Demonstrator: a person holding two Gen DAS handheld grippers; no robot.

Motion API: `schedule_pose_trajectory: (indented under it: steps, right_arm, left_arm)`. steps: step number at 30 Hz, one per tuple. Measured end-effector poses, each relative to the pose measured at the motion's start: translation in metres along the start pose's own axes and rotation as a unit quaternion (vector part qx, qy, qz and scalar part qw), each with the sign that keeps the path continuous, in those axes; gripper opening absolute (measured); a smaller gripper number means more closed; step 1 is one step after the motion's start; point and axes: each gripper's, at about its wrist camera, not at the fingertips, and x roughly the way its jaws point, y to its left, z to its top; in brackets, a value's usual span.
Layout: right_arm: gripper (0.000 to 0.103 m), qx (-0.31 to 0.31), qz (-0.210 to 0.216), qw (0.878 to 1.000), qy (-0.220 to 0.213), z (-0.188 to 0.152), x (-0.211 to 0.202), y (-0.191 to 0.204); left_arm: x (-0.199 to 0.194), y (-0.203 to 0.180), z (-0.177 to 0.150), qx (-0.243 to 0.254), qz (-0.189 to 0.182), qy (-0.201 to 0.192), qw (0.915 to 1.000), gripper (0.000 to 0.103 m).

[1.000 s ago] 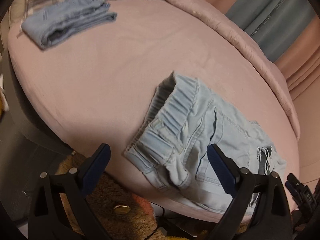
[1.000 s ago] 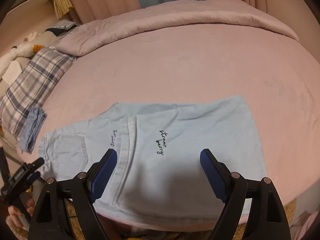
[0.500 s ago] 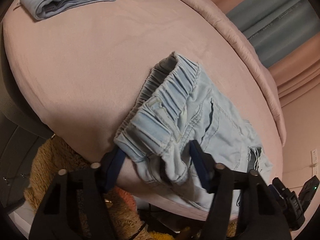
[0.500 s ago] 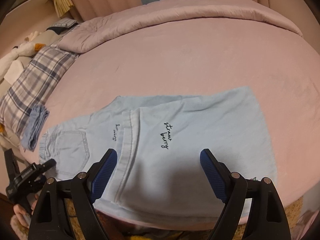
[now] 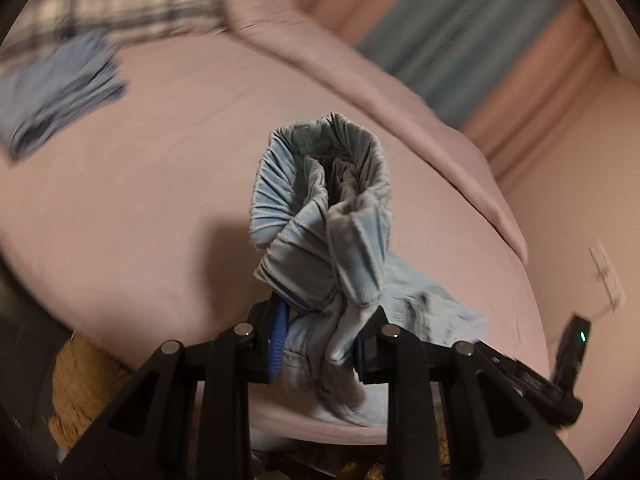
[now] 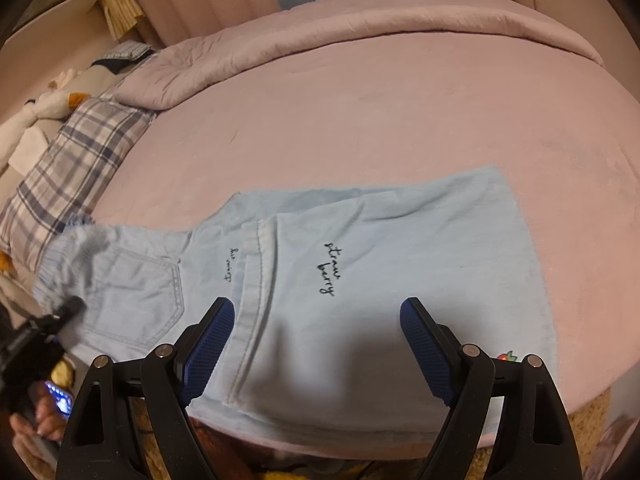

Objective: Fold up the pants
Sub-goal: 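Grasp the elastic waistband with the left gripper and fold it over the legs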

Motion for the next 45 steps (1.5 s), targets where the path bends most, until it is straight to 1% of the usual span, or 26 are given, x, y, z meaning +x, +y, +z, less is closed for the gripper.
schedule_pose_trajectory:
  steps: [1, 4, 6, 7, 9, 11, 13, 15, 17, 20, 23, 24, 25, 26, 27, 28, 30, 32, 34, 36, 39, 42, 45]
  right_arm:
    - [0.085, 0.002, 0.0, 1.0, 0.0, 0.0, 0.0, -0.001]
    - [0.085, 0.007, -0.003, 1.0, 0.001, -0.002, 0.0, -0.003]
    - [0.085, 0.01, -0.003, 1.0, 0.0, -0.002, 0.0, -0.004]
    - [0.085, 0.011, -0.003, 1.0, 0.0, -0.002, -0.001, -0.004]
    - [0.085, 0.014, -0.002, 1.0, -0.002, -0.002, -0.003, -0.006]
    - [0.085, 0.018, -0.002, 1.0, -0.003, -0.002, -0.003, -0.009]
    - [0.085, 0.024, -0.002, 1.0, -0.002, -0.001, -0.003, -0.012]
    - [0.085, 0.03, -0.001, 1.0, -0.003, -0.002, -0.003, -0.015]
    - [0.085, 0.037, 0.001, 0.999, -0.003, -0.002, -0.003, -0.017]
    - [0.085, 0.044, 0.008, 0.999, 0.001, -0.004, -0.002, -0.019]
    - [0.085, 0.047, 0.018, 0.999, 0.003, -0.005, -0.001, -0.018]
    - [0.085, 0.048, 0.021, 0.999, 0.004, -0.005, -0.001, -0.017]
    - [0.085, 0.049, 0.023, 0.999, 0.006, -0.005, 0.0, -0.015]
    - [0.085, 0.048, 0.025, 0.999, 0.006, -0.004, 0.0, -0.015]
    - [0.085, 0.045, 0.027, 0.999, 0.005, -0.004, -0.001, -0.012]
    - [0.085, 0.042, 0.03, 0.999, 0.005, -0.003, -0.001, -0.01]
    - [0.085, 0.039, 0.037, 0.999, 0.004, -0.002, -0.003, -0.006]
    - [0.085, 0.037, 0.045, 0.998, 0.003, -0.001, -0.002, -0.004]
    - [0.086, 0.033, 0.057, 0.998, 0.008, 0.001, 0.0, 0.001]
    - [0.088, 0.032, 0.067, 0.997, 0.014, 0.001, 0.004, 0.005]
    - [0.091, 0.029, 0.092, 0.995, 0.028, 0.001, 0.01, 0.015]
    - [0.095, 0.021, 0.116, 0.992, 0.041, 0.002, 0.016, 0.028]
    - [0.095, 0.014, 0.117, 0.991, 0.058, 0.001, 0.03, 0.039]
  left_arm:
    - [0.001, -0.013, -0.001, 0.024, -0.009, 0.001, 0.9997, 0.025]
    - [0.008, -0.037, -0.006, 0.064, -0.03, 0.02, 0.9973, 0.025]
    - [0.015, -0.052, -0.01, 0.084, -0.042, 0.033, 0.9951, 0.025]
    - [0.02, -0.063, -0.014, 0.101, -0.047, 0.04, 0.993, 0.025]
    - [0.028, -0.073, -0.022, 0.121, -0.049, 0.052, 0.9902, 0.025]
    - [0.041, -0.08, -0.033, 0.134, -0.047, 0.079, 0.9868, 0.025]
    - [0.06, -0.086, -0.049, 0.147, -0.045, 0.114, 0.9816, 0.025]
    - [0.074, -0.089, -0.06, 0.157, -0.042, 0.137, 0.9772, 0.025]
    - [0.091, -0.087, -0.073, 0.162, -0.023, 0.159, 0.9736, 0.026]
    - [0.09, -0.088, -0.079, 0.169, -0.023, 0.152, 0.9736, 0.027]
    - [0.087, -0.084, -0.074, 0.167, -0.024, 0.154, 0.9736, 0.029]
    - [0.084, -0.084, -0.073, 0.169, -0.026, 0.154, 0.9732, 0.033]
    - [0.081, -0.086, -0.072, 0.172, -0.028, 0.155, 0.9724, 0.046]
    - [0.077, -0.087, -0.072, 0.172, -0.042, 0.16, 0.971, 0.057]
    - [0.08, -0.09, -0.069, 0.169, -0.056, 0.165, 0.9702, 0.078]
    - [0.075, -0.09, -0.069, 0.159, -0.079, 0.169, 0.9695, 0.083]
    - [0.064, -0.09, -0.071, 0.148, -0.107, 0.168, 0.9687, 0.082]
    - [0.056, -0.088, -0.07, 0.142, -0.111, 0.165, 0.9697, 0.083]
    - [0.048, -0.08, -0.066, 0.131, -0.101, 0.154, 0.9742, 0.083]
    - [0.041, -0.072, -0.064, 0.118, -0.084, 0.146, 0.9786, 0.083]
    - [0.034, -0.051, -0.059, 0.095, -0.048, 0.135, 0.9852, 0.083]
    - [0.031, -0.035, -0.054, 0.075, -0.027, 0.129, 0.9884, 0.083]
    - [0.028, -0.022, -0.052, 0.06, -0.003, 0.118, 0.9912, 0.083]
